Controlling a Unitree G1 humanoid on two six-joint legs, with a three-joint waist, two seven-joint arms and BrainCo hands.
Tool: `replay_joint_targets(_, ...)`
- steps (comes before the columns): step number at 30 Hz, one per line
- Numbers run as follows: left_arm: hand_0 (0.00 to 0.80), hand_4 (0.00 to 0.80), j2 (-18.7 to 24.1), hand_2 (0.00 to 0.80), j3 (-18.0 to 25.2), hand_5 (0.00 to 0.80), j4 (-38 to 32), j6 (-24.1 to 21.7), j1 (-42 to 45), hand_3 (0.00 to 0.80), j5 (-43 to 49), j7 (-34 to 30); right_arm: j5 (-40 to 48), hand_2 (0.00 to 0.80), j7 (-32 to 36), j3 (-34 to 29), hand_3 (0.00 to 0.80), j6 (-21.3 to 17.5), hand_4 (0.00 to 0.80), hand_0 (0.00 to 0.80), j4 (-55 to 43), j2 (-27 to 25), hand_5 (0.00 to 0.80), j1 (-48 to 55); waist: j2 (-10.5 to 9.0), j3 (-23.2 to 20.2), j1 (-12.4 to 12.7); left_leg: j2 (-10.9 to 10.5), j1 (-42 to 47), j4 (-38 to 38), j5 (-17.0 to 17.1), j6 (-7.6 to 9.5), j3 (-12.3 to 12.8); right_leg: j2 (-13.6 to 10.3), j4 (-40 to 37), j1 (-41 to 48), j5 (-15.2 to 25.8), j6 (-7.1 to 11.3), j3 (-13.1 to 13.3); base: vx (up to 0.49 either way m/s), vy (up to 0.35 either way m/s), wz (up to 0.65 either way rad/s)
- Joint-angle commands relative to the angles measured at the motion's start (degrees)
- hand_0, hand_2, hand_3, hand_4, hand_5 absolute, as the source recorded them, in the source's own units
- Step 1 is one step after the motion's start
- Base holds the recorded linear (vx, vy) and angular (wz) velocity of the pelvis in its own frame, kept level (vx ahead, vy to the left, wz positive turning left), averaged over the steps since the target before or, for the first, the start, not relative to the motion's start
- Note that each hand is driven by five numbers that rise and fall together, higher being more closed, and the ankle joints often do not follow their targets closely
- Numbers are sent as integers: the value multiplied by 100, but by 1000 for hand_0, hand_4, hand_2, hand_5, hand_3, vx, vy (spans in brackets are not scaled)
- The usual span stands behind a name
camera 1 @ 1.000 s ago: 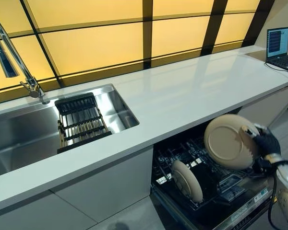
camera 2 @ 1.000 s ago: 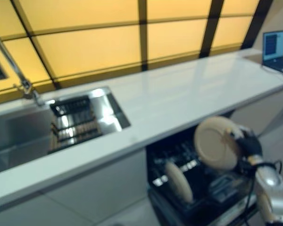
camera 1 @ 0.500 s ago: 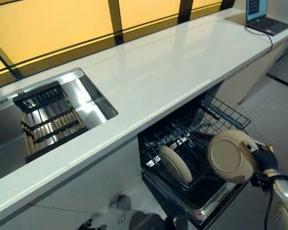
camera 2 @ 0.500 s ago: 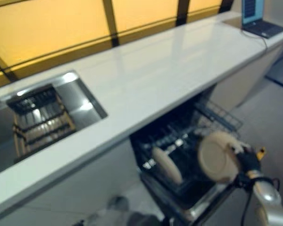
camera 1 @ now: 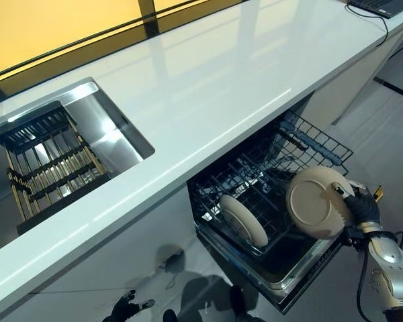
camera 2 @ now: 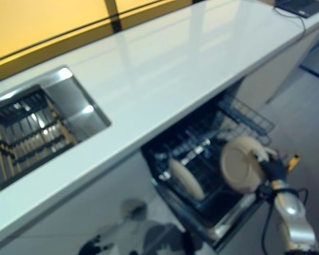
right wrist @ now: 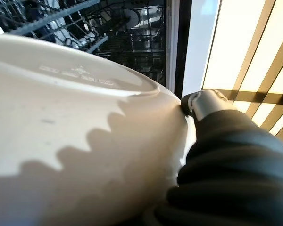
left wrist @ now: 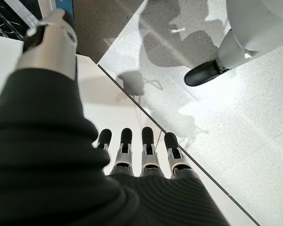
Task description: Take plates into dishwasher
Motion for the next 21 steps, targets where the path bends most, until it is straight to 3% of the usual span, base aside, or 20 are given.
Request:
replay_joint_targets(1,0,0,314,0,-147,0,91,-38,-229,0,-269,132,-666,800,-466,-45,800,-507,800,800,-362,-312,800,-487,-301,-125,85,-194,-651,-6,393,282,-294,103,600,-22,-551,-86,-219,0,0,0)
replay_joint_targets(2,0,0,313,0,-171,0,122,-36,-260,0,-254,126,-1178,800,-753,14,800,-438,800,800,-427,-440,800,-649,-309,-119,105,-197,-654,-2,388,281,-307,101,613,-32,-558,-87,-228,0,0,0)
replay_joint_targets(9,0,0,306,0,-238,0,193,17,-415,0,-213,120,-2381,800,-1479,269,800,37,800,800,-793,-808,800,-1070,-319,-100,147,-221,-666,-18,375,301,-363,109,634,-101,-548,-62,-218,0,0,0)
replay_joint_targets(21,0,0,219,0,-420,0,124,103,-569,0,-98,168,-3634,800,-1865,924,800,405,800,800,-707,-646,800,-1486,-286,-36,292,-244,-692,-1,367,334,-445,92,677,-130,-556,-57,-272,0,0,0)
